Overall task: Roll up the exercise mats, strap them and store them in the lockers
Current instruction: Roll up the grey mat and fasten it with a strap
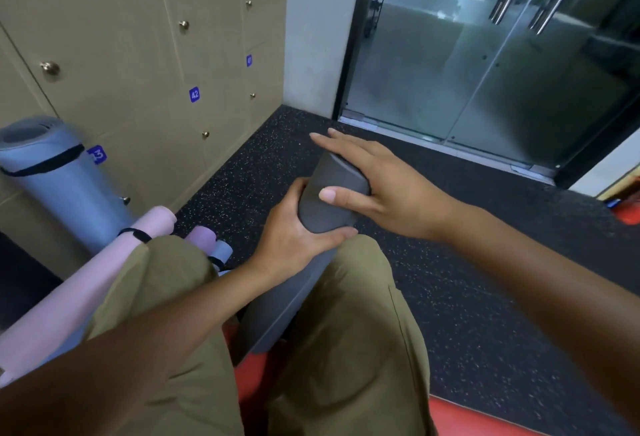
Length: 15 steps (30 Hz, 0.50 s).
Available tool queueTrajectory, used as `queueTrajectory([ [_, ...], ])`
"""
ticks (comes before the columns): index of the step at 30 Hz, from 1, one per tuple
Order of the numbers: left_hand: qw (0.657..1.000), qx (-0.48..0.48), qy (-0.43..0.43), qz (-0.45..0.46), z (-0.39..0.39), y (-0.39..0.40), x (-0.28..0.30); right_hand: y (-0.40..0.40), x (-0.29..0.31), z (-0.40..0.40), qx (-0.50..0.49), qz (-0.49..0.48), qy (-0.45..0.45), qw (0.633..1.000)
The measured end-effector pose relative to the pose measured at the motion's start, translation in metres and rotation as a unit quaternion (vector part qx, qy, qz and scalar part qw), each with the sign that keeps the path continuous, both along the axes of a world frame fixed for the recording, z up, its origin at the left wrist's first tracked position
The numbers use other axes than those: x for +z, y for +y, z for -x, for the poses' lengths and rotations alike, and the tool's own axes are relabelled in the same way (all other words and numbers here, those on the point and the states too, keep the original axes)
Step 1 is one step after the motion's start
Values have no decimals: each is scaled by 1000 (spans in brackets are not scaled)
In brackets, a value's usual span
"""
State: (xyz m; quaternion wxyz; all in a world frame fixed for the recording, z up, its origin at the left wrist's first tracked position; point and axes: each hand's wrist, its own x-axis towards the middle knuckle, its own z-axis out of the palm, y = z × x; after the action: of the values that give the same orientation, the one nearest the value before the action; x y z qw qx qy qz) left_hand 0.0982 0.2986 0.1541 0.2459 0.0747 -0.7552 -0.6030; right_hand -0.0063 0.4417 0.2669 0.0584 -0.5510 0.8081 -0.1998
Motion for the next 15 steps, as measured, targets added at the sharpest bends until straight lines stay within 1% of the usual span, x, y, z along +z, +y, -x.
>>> queueTrajectory([
  [4,999,-42,-22,21,15,9,3,39,10,12,-6,-11,-44,999],
  [8,993,-77,-60,61,30,19,1,96,12,19,-66,-24,-108,992],
  [11,978,-118,-97,141,39,29,-2,146,-5,21,-126,-62,-125,982],
  [15,947,-153,-136,248,46,43,0,202,-48,16,-185,-120,-163,962],
])
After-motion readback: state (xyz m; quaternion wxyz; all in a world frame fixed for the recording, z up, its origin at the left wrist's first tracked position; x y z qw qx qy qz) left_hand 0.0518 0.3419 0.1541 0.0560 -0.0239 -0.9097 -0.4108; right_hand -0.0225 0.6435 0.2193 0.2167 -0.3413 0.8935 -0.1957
